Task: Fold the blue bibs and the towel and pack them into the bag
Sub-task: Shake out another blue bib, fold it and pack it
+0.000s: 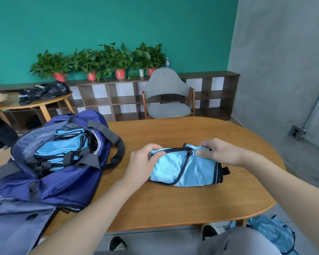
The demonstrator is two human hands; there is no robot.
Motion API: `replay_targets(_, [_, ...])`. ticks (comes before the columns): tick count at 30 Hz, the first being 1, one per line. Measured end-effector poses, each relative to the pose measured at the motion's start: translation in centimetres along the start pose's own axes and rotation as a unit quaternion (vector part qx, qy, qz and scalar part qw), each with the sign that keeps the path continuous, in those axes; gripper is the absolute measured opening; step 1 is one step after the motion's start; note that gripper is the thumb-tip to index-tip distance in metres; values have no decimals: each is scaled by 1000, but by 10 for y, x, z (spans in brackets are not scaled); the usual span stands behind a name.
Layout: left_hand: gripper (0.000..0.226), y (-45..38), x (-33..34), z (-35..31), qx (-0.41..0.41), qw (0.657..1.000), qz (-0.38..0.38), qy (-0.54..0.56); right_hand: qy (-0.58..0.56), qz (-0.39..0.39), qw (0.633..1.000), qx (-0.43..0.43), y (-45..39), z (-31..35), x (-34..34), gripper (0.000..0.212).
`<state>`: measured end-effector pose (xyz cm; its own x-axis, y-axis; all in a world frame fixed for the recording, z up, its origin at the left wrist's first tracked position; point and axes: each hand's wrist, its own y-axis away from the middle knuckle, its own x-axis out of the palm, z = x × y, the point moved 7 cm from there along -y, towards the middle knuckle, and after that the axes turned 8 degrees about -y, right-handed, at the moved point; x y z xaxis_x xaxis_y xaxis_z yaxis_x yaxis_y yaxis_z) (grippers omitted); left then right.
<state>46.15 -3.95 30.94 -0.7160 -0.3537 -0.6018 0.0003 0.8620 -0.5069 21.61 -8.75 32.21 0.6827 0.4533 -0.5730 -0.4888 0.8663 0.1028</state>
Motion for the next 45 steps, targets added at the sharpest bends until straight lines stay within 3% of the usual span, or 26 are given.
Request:
replay_targets(7, [13,-43,17,37,-53,998,9,14,-86,34,995,42,-55,-23,-18,50])
replay_targets(13, [24,-56,47,69,-95,995,43,-1,-58,12,995,86,-81,-53,-12,30])
replay_targets(26, [27,-56,56,96,-185,982,17,-44,-16,-43,995,89,-101,-73,-4,28])
replay_targets(32, [33,-48,38,92,-182,979,-70,-52,9,-128,990,64,-87,-64,-15,42])
replay_targets(35, [20,-43,24,74,-125,984,-125,-28,18,-168,985,27,-73,-56,-19,57])
replay_targets(38, [15,-42,34,30,-28,998,-59,3,-21,-182,983,15,-56,-56,-20,62])
replay_targets(41, [17,-38,78,-27,78,992,101,-7,-95,-221,970,18,-35,-69,-21,54])
replay_targets(43, [30,-30,116,-41,90,972,211,-57,-133,-252,958,19,-20,-78,-19,45])
replay_targets(45, [44,-21,141,-36,86,956,255,-118,-162,-270,949,15,-5,-86,-15,33])
